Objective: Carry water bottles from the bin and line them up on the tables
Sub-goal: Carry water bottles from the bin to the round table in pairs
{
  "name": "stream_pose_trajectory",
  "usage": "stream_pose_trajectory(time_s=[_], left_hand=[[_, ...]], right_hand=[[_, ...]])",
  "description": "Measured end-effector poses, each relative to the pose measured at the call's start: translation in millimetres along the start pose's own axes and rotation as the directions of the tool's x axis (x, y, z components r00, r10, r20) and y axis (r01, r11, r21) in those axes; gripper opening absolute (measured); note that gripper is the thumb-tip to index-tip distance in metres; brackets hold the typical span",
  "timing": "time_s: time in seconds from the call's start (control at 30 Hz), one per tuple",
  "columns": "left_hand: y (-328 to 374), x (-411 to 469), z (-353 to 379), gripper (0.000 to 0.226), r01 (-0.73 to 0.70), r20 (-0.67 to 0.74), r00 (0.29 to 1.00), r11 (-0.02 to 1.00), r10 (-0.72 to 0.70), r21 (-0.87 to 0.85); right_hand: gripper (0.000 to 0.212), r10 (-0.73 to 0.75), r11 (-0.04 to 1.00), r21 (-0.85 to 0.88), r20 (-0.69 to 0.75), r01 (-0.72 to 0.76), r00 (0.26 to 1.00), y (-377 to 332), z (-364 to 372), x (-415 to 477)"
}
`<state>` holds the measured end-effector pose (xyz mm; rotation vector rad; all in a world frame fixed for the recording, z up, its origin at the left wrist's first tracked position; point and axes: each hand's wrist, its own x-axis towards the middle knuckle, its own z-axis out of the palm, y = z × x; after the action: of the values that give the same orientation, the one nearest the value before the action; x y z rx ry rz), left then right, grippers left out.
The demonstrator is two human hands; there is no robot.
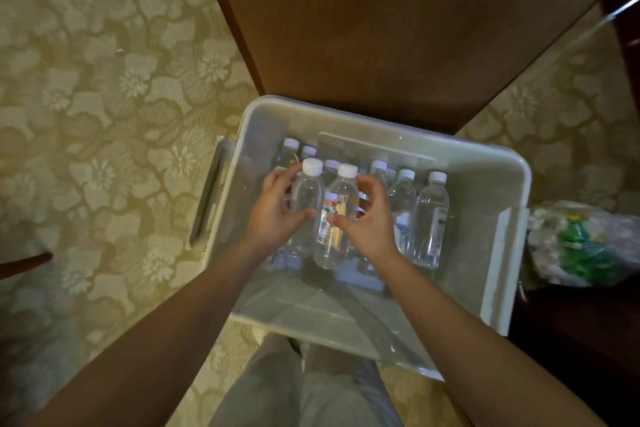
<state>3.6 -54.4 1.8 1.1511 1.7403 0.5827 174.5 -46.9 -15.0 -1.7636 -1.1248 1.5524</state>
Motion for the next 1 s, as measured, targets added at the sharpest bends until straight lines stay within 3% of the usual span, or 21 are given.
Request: stream_pose_trajectory(time_s=[0.27,0.43,0.73,1.0], left_hand=[[20.4,-32.8,-40.7,0.082,0.026,0.022,1.0,0.98,-0.022,-0.196],[46.5,-69.4,-87.0,0.08,0.021,0.006,1.0,0.945,-0.02,-0.327],[55.1,-145.9,-182.4,0.072,-0.061,-0.198,0.98,0.901,-0.028,-0.429],[29.9,-218.1,-291.7,0.069,-0.176,-0.388,0.922,0.875,-0.014,-0.45]], right_hand=[[0.074,0.067,0.977,0.194,0.11,-0.088,0.992,-43.4,-12.6,-29.0],[0.068,0.032,0.969,0.232,0.206,-0.081,0.978,-79.1,-6.8,-48.7],[0.07,-0.125,0.977,0.207,0.398,0.044,0.909,-161.1,50.1,-97.5],[0.07,-0.227,0.974,0.148,0.54,0.174,0.81,-225.7,158.2,-149.9]])
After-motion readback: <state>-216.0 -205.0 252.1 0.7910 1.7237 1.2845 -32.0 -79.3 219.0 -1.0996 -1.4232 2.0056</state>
